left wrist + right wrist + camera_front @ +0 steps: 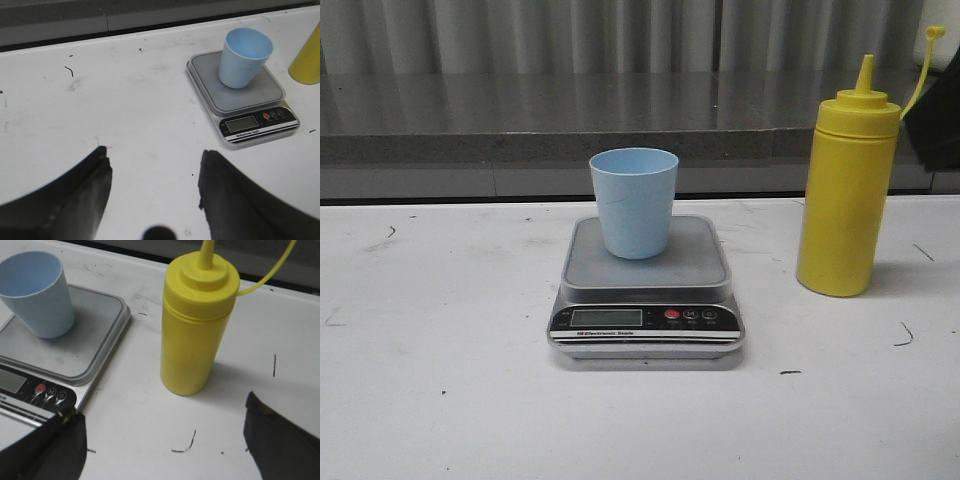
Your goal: Pour seasoning into cup on scale with both arms
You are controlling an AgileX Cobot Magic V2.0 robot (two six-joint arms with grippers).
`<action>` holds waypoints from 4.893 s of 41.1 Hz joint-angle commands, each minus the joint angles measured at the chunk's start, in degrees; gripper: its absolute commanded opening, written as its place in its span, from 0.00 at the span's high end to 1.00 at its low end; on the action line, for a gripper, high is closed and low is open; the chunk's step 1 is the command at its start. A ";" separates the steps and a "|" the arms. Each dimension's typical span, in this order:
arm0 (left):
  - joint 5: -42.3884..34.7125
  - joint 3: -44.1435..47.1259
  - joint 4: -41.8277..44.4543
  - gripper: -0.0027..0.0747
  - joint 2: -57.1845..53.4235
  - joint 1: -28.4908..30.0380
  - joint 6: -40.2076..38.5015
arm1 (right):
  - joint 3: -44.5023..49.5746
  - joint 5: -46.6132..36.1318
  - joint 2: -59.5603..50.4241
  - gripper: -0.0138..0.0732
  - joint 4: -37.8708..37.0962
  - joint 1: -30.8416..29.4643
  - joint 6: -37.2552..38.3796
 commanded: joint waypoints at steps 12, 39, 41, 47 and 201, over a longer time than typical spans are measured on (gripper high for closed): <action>-3.85 -1.57 -0.42 0.47 0.07 -0.05 -0.25 | 7.71 -42.23 18.07 0.09 0.29 0.12 -0.37; -3.85 -1.57 -0.42 0.47 0.07 -0.05 -0.25 | 1.52 -71.93 46.88 0.09 6.30 -0.08 -0.37; -3.85 -1.57 -0.42 0.47 0.07 -0.05 -0.25 | 0.49 -72.00 48.17 0.09 7.46 -0.08 -0.37; -3.85 -1.57 -0.42 0.47 0.07 -0.05 -0.25 | -3.10 -72.12 51.50 0.09 10.47 -0.08 -0.37; -3.85 -1.57 -0.42 0.47 0.07 -0.05 -0.25 | -44.91 36.74 29.17 0.47 -81.25 16.24 48.71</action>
